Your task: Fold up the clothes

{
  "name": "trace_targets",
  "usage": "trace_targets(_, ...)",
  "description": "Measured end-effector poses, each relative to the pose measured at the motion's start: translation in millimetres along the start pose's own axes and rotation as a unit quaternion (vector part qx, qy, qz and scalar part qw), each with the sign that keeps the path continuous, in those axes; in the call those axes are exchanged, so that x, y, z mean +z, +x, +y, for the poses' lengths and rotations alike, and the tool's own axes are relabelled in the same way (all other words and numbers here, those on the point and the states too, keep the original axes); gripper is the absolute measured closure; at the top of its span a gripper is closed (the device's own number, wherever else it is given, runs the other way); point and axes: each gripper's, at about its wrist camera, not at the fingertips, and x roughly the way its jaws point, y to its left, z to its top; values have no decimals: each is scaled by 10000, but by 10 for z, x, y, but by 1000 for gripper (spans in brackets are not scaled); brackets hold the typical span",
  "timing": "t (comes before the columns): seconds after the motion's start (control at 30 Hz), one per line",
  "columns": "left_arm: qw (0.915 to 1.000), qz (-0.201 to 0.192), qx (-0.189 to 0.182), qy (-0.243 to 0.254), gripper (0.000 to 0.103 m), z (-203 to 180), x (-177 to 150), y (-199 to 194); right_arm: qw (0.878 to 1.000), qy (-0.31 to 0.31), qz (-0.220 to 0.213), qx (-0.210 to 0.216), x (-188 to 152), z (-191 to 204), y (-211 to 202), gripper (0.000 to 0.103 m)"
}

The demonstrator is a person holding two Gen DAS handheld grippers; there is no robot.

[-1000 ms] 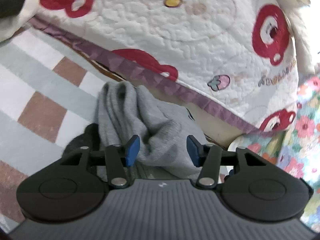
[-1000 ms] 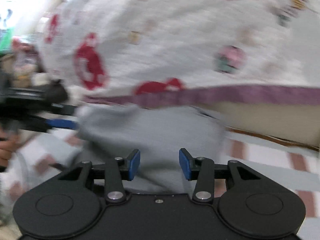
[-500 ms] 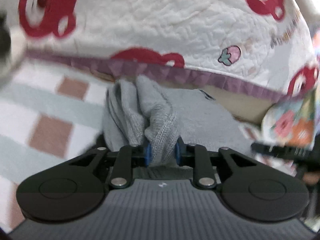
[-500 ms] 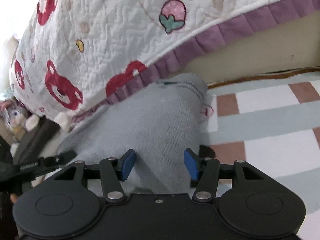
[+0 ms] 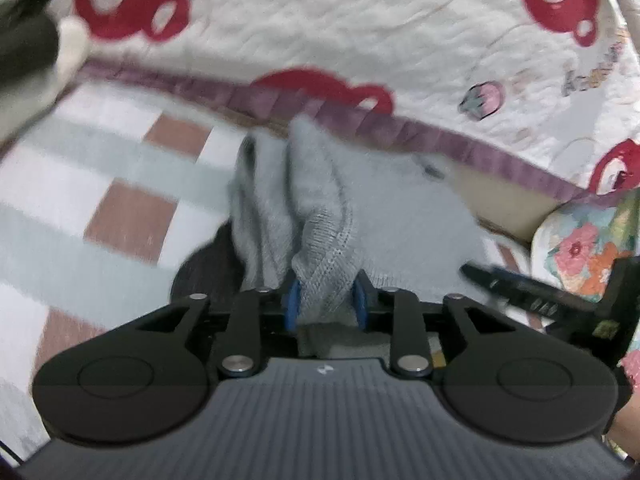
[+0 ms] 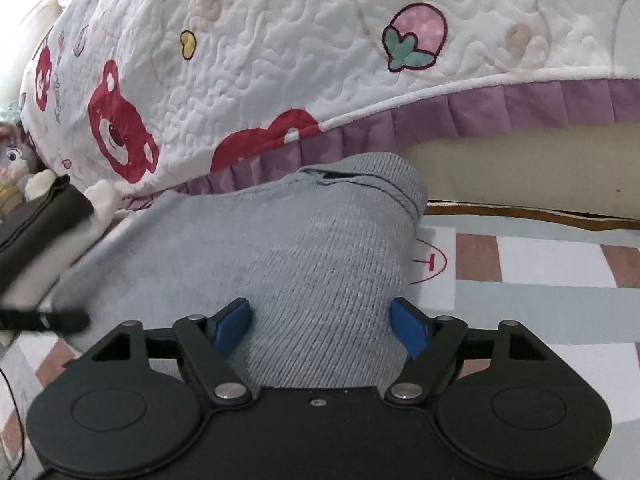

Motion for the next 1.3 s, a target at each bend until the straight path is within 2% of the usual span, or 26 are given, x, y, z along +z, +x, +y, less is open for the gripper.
trace_targets(0.07, 9990, -328, 29, 311, 72, -125, 53, -82, 10000, -3, 8, 11, -23, -5, -21, 21)
trace_targets(0.17, 9919, -1037, -8, 727, 71, -228, 71, -144, 10000, -75, 23, 18, -53, 6, -40, 21)
trace_targets(0.2, 9907, -1146, -58, 729, 69, -218, 84, -134, 9999, -104, 27, 14, -58, 19, -42, 21)
trace_targets(0.27, 9933, -947, -41, 663, 69, -159, 111, -11, 9999, -150, 42, 1, -60, 52, -46, 21)
trace_targets(0.3, 9951, -722, 132, 664, 69, -119, 95, 76, 9998, -177, 58, -11, -60, 66, -52, 21)
trace_targets(0.37, 9968, -285, 457, 598, 62, 3, 37, 228, 9997, -219, 90, -18, -63, 91, -70, 21)
trace_targets(0.47, 9994, -78, 53, -339, 54, 312, 20, 278, 9997, -217, 144, 30, -85, 110, -121, 21)
trace_targets(0.5, 9989, -32, -6, -469, 54, 359, 44, 282, 9997, -136, 163, 74, -107, 96, -147, 21)
trace_targets(0.6, 9996, -60, 29, -274, 54, 329, 75, 261, 9990, 227, 253, 287, -178, 8, -229, 21)
trace_targets(0.7, 9989, -75, -38, -456, 52, 319, 108, 216, 9942, 790, 433, 587, -206, -176, -311, 22)
trace_targets(0.8, 9985, -111, -174, -499, 49, 286, 193, 161, 9811, 1674, 614, 752, -247, -432, -373, 22)
trace_targets(0.87, 9994, -58, -50, -331, 43, 251, 230, 195, 9653, 2341, 682, 931, -295, -604, -387, 22)
trace_targets(0.97, 9991, 31, 41, -422, 35, 334, 243, 307, 9432, 3022, 742, 1162, -390, -737, -348, 22)
trace_targets(1.17, 9920, 252, -300, -1200, 31, 645, 319, 579, 9062, 3861, 839, 1504, -586, -785, -132, 22)
trace_targets(1.2, 9906, 324, -332, -1289, 31, 673, 336, 633, 9097, 3774, 830, 1518, -586, -753, -122, 22)
trace_targets(1.27, 9896, 389, -352, -1343, 31, 681, 369, 700, 9264, 3370, 774, 1492, -557, -660, -138, 22)
trace_targets(1.3, 9890, 409, -347, -1376, 31, 681, 382, 721, 9397, 3031, 758, 1390, -535, -598, -153, 22)
